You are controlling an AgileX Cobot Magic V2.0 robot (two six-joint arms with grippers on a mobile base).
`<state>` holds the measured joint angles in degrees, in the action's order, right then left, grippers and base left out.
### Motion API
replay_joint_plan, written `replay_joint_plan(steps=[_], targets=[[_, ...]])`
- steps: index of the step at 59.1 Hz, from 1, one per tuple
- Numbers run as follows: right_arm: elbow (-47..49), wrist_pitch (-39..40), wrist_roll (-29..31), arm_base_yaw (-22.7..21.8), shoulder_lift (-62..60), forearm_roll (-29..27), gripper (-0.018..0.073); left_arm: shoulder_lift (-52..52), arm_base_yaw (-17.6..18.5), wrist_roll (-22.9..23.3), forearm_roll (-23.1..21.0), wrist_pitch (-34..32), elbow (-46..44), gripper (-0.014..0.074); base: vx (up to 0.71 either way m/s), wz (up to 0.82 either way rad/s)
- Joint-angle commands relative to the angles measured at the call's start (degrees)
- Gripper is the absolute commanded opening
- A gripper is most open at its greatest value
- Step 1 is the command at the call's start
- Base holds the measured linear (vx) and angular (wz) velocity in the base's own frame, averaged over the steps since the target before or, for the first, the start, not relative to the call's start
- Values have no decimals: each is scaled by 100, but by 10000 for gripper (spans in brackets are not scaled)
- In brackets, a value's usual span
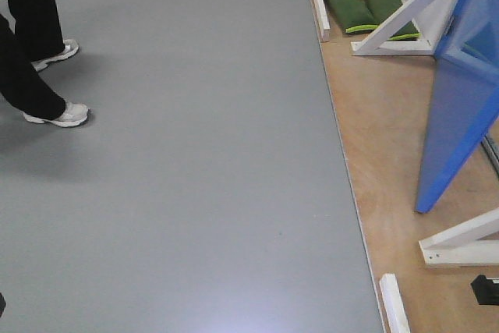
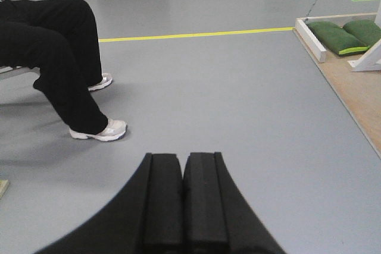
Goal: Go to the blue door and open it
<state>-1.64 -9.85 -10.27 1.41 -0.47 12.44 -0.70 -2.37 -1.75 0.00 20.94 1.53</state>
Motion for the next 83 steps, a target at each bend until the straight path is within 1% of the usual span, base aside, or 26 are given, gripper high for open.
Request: replay_joint_plan(steps=[1,55,83], targets=[[-119,437,23,19,-110,71,6,-81,-5,18,0,-444,24,70,44,-2],[-119,419,23,19,-110,71,6,-81,-5,18,0,-449,24,70,39,-8],[-119,419,23,19,-110,71,6,-81,-5,18,0,-449,24,70,23,-3]])
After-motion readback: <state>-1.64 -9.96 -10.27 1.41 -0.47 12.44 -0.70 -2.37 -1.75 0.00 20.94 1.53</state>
